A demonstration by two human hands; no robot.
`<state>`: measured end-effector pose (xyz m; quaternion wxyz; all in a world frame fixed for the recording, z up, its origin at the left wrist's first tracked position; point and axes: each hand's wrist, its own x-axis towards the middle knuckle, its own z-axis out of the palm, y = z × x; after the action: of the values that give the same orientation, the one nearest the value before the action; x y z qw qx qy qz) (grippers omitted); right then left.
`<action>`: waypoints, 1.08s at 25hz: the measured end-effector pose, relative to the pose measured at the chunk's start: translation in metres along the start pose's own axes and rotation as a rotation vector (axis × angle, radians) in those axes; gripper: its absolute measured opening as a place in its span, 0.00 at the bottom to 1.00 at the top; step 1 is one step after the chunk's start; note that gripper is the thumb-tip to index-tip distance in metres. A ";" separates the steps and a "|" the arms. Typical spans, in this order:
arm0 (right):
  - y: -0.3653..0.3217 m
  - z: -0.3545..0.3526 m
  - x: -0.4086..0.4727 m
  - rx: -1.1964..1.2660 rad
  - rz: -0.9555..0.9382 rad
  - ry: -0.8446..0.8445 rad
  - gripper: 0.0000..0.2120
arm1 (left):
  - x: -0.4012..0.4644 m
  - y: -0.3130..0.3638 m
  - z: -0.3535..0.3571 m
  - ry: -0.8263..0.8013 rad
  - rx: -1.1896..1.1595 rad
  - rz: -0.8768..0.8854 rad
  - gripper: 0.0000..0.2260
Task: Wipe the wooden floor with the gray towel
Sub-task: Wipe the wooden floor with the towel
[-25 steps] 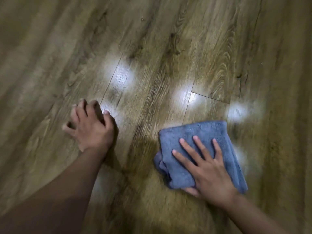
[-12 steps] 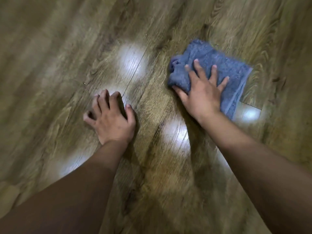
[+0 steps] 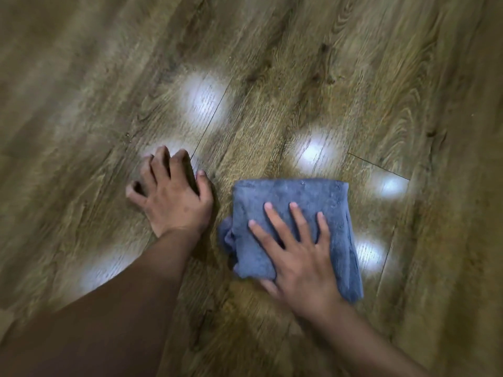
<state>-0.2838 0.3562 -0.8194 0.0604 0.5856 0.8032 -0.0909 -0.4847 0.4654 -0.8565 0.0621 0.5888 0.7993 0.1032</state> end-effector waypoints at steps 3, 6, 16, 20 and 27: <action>0.011 -0.011 0.066 0.034 0.236 0.067 0.41 | 0.000 0.000 -0.001 0.004 -0.010 -0.010 0.22; 0.028 -0.027 0.155 0.101 0.400 0.112 0.39 | -0.001 -0.001 0.002 0.013 -0.006 0.000 0.22; 0.017 -0.015 0.084 0.064 0.118 0.118 0.37 | 0.002 -0.001 0.005 0.027 -0.021 -0.001 0.22; 0.026 -0.008 0.060 -0.009 -0.097 0.111 0.39 | 0.000 0.000 0.004 0.011 -0.013 -0.006 0.21; 0.058 -0.028 0.183 0.010 0.284 0.107 0.45 | -0.001 -0.002 0.005 0.034 -0.019 -0.008 0.22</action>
<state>-0.2844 0.5500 -0.8335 0.0268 0.6976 0.7139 -0.0545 -0.4850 0.4646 -0.8615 0.0546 0.5832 0.8015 0.1203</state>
